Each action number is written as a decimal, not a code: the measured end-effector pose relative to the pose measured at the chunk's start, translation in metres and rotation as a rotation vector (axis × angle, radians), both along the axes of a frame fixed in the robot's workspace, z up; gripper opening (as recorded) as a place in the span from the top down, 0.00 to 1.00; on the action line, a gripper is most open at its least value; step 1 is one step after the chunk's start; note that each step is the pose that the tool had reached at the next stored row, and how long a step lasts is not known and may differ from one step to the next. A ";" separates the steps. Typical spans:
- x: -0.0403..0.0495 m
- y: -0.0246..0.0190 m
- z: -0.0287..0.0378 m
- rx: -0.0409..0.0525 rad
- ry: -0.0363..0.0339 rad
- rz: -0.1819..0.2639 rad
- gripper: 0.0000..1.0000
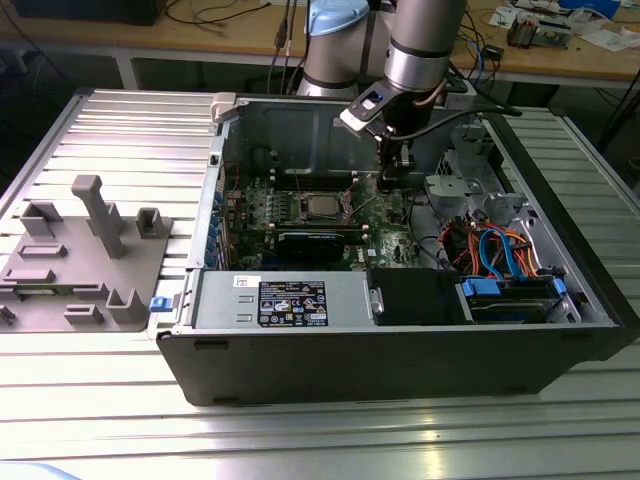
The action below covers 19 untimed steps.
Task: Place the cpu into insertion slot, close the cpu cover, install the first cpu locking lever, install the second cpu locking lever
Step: 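Close the cpu cover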
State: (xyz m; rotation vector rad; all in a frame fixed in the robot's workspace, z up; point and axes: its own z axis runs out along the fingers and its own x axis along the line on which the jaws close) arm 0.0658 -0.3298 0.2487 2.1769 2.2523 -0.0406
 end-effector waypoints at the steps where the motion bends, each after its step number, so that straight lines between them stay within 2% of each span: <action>1: -0.0006 0.0000 0.0000 0.0008 0.0007 0.000 0.89; 9: -0.0061 0.0000 0.0000 0.0091 0.0055 0.000 0.89; 19: -0.0129 0.0000 0.0001 0.0164 0.0059 0.000 0.89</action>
